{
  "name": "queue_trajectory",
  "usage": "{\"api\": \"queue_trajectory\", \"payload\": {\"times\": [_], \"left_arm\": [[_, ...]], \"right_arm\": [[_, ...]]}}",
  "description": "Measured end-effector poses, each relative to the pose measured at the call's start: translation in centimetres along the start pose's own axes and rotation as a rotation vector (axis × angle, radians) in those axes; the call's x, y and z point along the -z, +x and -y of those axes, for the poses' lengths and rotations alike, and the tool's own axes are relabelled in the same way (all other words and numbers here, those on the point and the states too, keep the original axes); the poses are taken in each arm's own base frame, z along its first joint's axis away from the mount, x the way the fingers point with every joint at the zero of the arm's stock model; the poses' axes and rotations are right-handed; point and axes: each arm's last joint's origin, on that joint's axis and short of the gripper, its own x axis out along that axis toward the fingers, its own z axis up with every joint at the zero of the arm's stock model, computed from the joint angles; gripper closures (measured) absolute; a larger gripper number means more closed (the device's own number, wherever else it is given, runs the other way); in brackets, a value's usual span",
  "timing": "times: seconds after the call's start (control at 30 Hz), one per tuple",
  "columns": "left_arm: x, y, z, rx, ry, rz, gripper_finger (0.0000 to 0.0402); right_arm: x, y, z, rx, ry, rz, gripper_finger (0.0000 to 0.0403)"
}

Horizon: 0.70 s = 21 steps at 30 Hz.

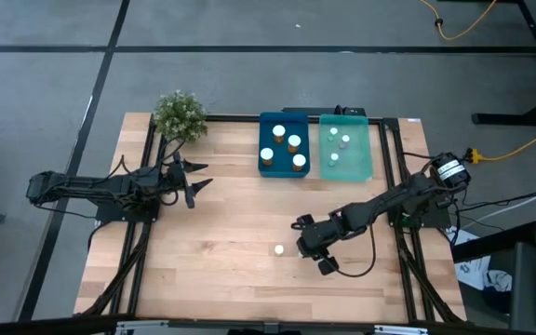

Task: Pick and place medicine bottles into bin by pill shape (circle, oval)
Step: Put the small yellow medicine bottle into the green bin

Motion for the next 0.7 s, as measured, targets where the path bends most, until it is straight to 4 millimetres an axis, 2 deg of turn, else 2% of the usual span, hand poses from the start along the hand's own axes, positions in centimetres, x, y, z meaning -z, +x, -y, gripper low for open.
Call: {"api": "queue_trajectory", "payload": {"times": [0.17,0.3,0.53,0.7], "left_arm": [[0.0,0.0,0.0,0.000,0.000,0.000,0.0168],[0.0,0.0,0.0,0.000,0.000,0.000,0.0168],[0.0,0.0,0.0,0.000,0.001,-0.003,0.0168],[0.0,0.0,0.0,0.000,0.001,-0.003,0.0168]], "right_arm": [[0.5,-0.9,0.8,0.014,-0.064,-0.051,0.0297],[0.5,-3.1,1.7,0.031,-0.101,-0.055,0.0295],[1.3,-10.0,4.0,0.272,-0.051,-0.050,0.0295],[2.8,-15.1,6.6,0.538,0.093,-0.022,0.0296]]}}
